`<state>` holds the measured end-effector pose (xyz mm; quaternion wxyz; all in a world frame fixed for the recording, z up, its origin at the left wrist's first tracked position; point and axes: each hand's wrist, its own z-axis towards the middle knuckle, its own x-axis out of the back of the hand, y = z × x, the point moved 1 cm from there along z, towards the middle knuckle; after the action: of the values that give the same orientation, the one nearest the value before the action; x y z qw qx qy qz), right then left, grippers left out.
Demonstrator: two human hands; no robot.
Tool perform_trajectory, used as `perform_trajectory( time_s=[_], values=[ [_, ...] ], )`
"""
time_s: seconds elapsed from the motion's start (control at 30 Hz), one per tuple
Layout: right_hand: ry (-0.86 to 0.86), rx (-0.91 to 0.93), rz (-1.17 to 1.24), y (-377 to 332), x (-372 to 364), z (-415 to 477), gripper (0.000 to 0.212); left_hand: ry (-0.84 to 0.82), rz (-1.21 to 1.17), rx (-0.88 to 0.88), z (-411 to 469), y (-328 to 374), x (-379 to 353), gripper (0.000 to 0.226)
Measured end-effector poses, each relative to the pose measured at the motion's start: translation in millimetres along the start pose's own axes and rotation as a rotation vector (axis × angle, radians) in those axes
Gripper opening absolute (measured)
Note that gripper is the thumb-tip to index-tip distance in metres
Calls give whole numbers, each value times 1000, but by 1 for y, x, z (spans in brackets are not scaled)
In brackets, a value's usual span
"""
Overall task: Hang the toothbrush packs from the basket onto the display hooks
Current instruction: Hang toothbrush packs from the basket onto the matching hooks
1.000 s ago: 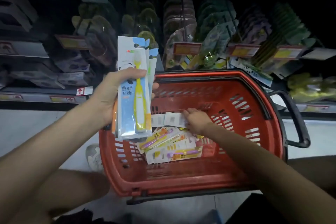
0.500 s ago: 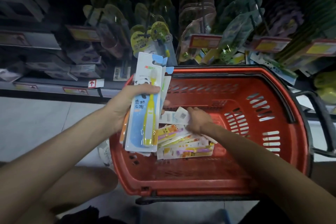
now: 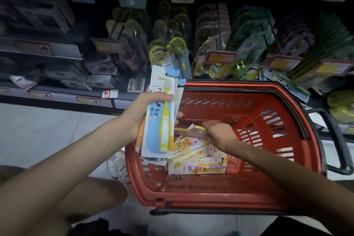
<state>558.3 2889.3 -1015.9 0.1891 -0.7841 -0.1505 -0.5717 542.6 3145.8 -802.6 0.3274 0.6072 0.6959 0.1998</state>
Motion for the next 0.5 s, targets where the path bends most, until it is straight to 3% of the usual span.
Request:
perform_trajectory(
  time_s=[0.07, 0.2, 0.3, 0.4, 0.5],
  values=[
    [42, 34, -15, 4, 19, -18, 21, -86, -59, -16, -5, -2, 3, 49],
    [233, 208, -60, 16, 83, -62, 39, -154, -57, -48, -13, 9, -4, 32],
    [421, 385, -117, 24, 155, -97, 20, -161, -39, -88, -17, 18, -5, 25],
    [601, 448, -127, 28, 213, -124, 44, -153, -14, -136, -17, 26, -8, 29],
    [822, 443, -149, 27, 250, -141, 38, -152, 7, -167, -20, 30, -18, 39]
  ],
)
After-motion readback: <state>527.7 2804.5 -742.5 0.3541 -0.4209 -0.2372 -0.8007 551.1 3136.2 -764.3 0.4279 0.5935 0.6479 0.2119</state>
